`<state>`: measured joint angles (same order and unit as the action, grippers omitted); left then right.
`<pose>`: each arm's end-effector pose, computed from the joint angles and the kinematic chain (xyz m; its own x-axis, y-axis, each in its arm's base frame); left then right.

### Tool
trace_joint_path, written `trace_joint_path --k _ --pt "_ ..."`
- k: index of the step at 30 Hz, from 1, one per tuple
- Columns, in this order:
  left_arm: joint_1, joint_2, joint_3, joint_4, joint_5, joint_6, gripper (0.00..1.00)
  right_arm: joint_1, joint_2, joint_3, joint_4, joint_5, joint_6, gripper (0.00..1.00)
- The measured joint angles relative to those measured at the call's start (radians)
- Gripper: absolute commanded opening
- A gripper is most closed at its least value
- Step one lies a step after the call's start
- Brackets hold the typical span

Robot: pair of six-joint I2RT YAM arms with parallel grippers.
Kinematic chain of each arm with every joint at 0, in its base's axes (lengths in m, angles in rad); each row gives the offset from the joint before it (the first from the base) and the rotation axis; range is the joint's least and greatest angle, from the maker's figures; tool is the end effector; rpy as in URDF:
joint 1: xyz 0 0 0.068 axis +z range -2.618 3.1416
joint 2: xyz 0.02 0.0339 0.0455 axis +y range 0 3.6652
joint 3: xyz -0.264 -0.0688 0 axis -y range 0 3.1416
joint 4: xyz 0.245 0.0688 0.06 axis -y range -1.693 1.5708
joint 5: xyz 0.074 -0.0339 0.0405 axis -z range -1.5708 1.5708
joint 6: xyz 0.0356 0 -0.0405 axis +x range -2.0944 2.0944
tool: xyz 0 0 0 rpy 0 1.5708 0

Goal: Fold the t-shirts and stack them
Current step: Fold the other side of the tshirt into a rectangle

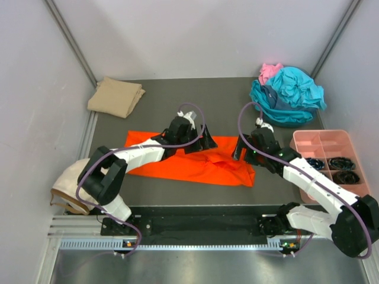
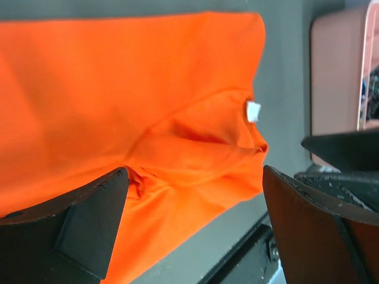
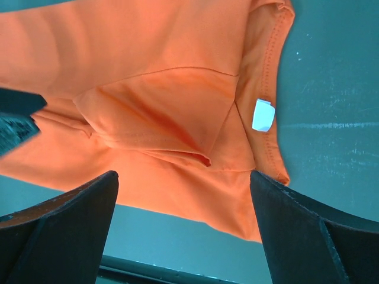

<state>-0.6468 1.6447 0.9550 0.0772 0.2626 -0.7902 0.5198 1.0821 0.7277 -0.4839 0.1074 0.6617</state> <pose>0.2780 -0.2215 0.2049 -0.8568 -0.2128 -0.4697 0.2028 0.6984 -0.6864 0.1927 0.1059 0.2365 -0.7743 0.2607 -0.5766 0.0560 0.9358 0.3480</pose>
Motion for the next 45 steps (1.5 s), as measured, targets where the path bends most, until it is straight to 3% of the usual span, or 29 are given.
trace_joint_path --k 24,45 --pt "-0.074 0.004 -0.086 0.097 0.04 -0.097 0.99 0.0 -0.064 -0.061 -0.012 0.0 0.023 0.93" --pt "-0.091 0.122 -0.109 0.221 0.061 -0.122 0.99 0.0 -0.098 -0.068 -0.042 0.0 0.024 0.93"
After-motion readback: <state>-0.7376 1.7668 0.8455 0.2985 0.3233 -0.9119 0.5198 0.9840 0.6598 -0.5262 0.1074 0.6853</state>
